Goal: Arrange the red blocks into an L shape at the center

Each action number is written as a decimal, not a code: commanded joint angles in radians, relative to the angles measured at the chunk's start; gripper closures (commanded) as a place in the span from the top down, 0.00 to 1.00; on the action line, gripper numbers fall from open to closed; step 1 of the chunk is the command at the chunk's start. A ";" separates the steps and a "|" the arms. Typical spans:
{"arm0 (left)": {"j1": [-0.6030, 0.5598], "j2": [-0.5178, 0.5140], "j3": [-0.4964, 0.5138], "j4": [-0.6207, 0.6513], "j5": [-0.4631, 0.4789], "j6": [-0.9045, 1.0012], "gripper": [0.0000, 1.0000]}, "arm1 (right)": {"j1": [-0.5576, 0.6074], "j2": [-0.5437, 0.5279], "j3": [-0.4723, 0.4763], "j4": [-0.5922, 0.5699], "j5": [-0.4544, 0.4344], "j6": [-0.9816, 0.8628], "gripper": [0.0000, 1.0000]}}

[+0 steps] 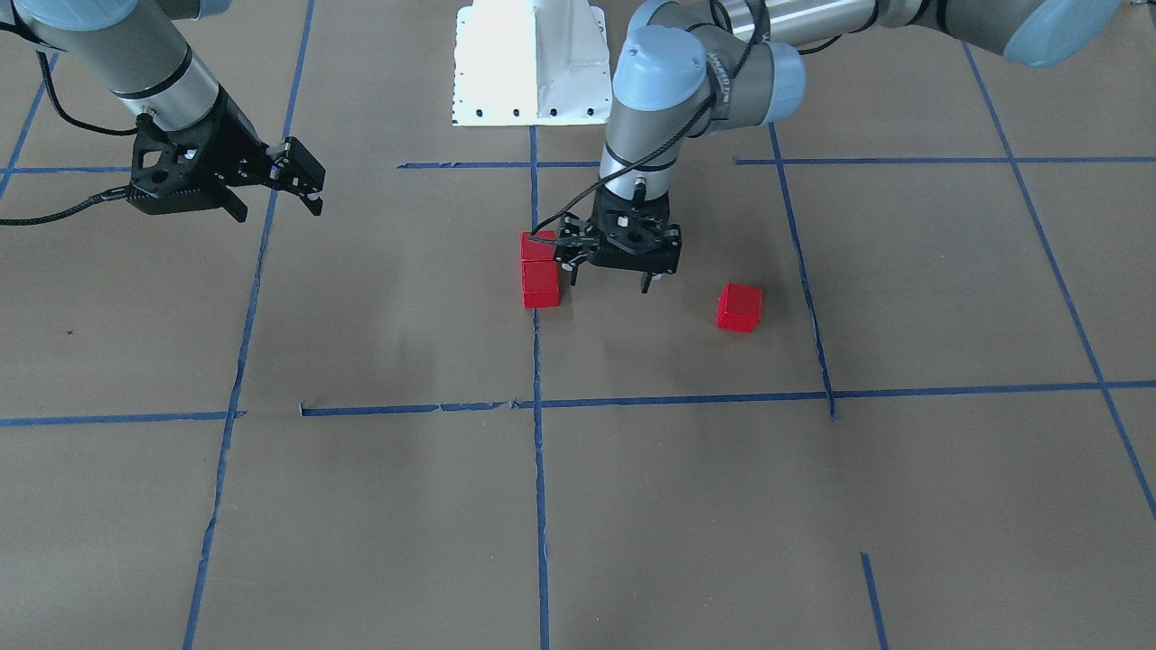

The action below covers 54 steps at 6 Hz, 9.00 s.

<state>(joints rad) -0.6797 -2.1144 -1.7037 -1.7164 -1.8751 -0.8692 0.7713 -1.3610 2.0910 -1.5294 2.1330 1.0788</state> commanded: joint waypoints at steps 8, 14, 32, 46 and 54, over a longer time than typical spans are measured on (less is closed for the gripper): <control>-0.018 0.117 0.055 -0.065 -0.170 -0.027 0.50 | -0.004 0.002 -0.003 0.000 -0.001 0.003 1.00; -0.025 -0.037 -0.011 0.040 -0.106 -0.716 0.00 | 0.002 -0.001 0.009 0.000 0.013 0.004 1.00; 0.193 -0.230 0.179 0.086 0.011 -2.032 0.00 | 0.000 -0.020 0.011 0.000 0.008 0.016 1.00; 0.021 -0.052 -0.164 0.216 -0.125 -1.455 1.00 | 0.190 -0.065 -0.020 -0.015 0.177 -0.010 1.00; -0.702 0.578 -0.249 0.210 -0.391 0.523 1.00 | 0.756 -0.282 -0.160 -0.365 0.216 -1.115 1.00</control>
<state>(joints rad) -1.2800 -1.6134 -1.9557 -1.5082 -2.2530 -0.6049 1.4946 -1.6143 1.9395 -1.8753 2.3536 0.0825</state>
